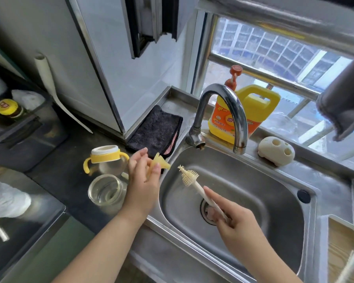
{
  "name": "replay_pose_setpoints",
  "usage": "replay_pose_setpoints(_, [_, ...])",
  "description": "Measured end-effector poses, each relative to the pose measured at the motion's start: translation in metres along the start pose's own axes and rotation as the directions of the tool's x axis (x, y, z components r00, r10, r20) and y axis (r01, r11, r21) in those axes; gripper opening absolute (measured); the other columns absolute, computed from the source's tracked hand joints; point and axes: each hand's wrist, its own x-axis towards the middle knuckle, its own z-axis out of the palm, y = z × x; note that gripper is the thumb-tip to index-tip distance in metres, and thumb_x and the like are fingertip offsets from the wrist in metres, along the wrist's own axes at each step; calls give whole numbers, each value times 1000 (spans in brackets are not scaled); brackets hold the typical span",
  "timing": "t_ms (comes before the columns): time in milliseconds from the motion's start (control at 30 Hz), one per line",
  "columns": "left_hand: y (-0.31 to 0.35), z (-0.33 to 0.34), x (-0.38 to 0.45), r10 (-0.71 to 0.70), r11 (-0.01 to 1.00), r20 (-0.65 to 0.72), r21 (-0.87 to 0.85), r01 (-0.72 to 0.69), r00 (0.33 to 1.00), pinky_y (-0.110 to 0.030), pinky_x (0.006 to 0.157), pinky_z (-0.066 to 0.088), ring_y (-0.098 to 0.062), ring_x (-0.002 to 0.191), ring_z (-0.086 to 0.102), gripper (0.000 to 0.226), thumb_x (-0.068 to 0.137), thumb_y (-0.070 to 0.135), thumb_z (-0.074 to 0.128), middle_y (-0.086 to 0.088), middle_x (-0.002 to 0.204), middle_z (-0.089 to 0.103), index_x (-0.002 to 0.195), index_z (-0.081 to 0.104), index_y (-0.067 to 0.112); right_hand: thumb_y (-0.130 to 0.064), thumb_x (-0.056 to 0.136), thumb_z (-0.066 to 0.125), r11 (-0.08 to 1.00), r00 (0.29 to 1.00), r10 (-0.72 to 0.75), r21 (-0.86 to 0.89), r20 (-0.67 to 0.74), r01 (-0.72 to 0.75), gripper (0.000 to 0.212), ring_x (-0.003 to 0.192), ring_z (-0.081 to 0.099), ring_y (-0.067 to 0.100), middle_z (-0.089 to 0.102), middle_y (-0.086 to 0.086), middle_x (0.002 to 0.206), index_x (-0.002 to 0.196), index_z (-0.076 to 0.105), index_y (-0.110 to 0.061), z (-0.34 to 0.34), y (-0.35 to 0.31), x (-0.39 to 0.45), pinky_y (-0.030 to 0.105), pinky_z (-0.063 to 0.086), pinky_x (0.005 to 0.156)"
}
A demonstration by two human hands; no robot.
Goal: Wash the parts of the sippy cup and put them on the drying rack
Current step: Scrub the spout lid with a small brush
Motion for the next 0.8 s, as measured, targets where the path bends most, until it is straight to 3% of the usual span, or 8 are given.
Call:
replay_pose_setpoints(67, [21, -1, -9, -229, 862, 175, -421, 283, 958, -33, 95, 48, -14, 102, 56, 18, 99, 22, 45, -8, 118, 55, 110, 55, 12, -14, 91, 56, 993, 993, -111, -56, -35, 109, 61, 73, 58, 3, 62, -17, 85, 123, 44, -64, -9, -8, -12, 10, 42, 64])
replay_pose_setpoints(133, [37, 2, -15, -347, 624, 316, -625, 469, 883, -42, 87, 52, -25, 101, 60, 34, 97, 27, 44, -18, 117, 60, 122, 53, 7, -27, 90, 48, 963, 973, -221, -169, -60, 208, 53, 71, 56, 6, 58, -13, 82, 130, 38, -60, -11, -15, -23, 14, 45, 62])
replay_pose_setpoints(267, [68, 20, -37, -367, 424, 531, -635, 645, 764, -41, 91, 47, -29, 109, 62, 49, 93, 37, 40, -17, 110, 69, 121, 57, 1, -32, 87, 39, 878, 947, -286, -437, -149, 196, 49, 52, 46, 7, 50, -13, 70, 133, 44, -47, -17, -37, -32, 17, 39, 40])
replay_pose_setpoints(367, [86, 30, -40, -356, 318, 589, -654, 686, 726, -43, 92, 50, -33, 109, 63, 46, 100, 34, 34, -22, 111, 67, 120, 55, -1, -26, 81, 44, 816, 925, -315, -558, -211, 151, 52, 48, 46, 9, 51, -12, 67, 131, 46, -42, -26, -46, -38, 16, 31, 37])
replay_pose_setpoints(433, [96, 35, -37, -362, 316, 589, -652, 689, 723, -44, 92, 46, -34, 103, 63, 44, 101, 34, 33, -22, 106, 68, 118, 57, 0, -24, 79, 44, 785, 916, -339, -601, -214, 151, 54, 47, 48, 10, 54, -13, 69, 129, 46, -43, -33, -44, -51, 16, 33, 37])
replay_pose_setpoints(567, [108, 49, -39, -313, 447, 597, -593, 669, 738, -44, 91, 42, -33, 102, 63, 41, 101, 31, 32, -21, 108, 68, 112, 61, 3, -23, 78, 44, 774, 918, -295, -629, -266, 67, 52, 45, 46, 12, 52, -13, 68, 126, 51, -44, -47, -40, -66, 17, 28, 38])
replay_pose_setpoints(667, [118, 57, -41, -285, 434, 609, -606, 666, 740, -44, 93, 43, -33, 102, 62, 43, 102, 32, 31, -20, 107, 68, 112, 61, 4, -22, 76, 46, 774, 899, -282, -633, -334, 8, 54, 43, 44, 11, 51, -12, 68, 125, 56, -41, -44, -45, -65, 18, 29, 36])
replay_pose_setpoints(800, [122, 65, -53, -301, 424, 655, -560, 712, 693, -41, 90, 47, -33, 97, 63, 44, 101, 30, 33, -23, 105, 67, 112, 60, -2, -16, 68, 58, 836, 878, -192, -542, -439, -88, 69, 45, 45, 11, 52, -12, 71, 132, 47, -41, -50, -52, -67, 23, 35, 33])
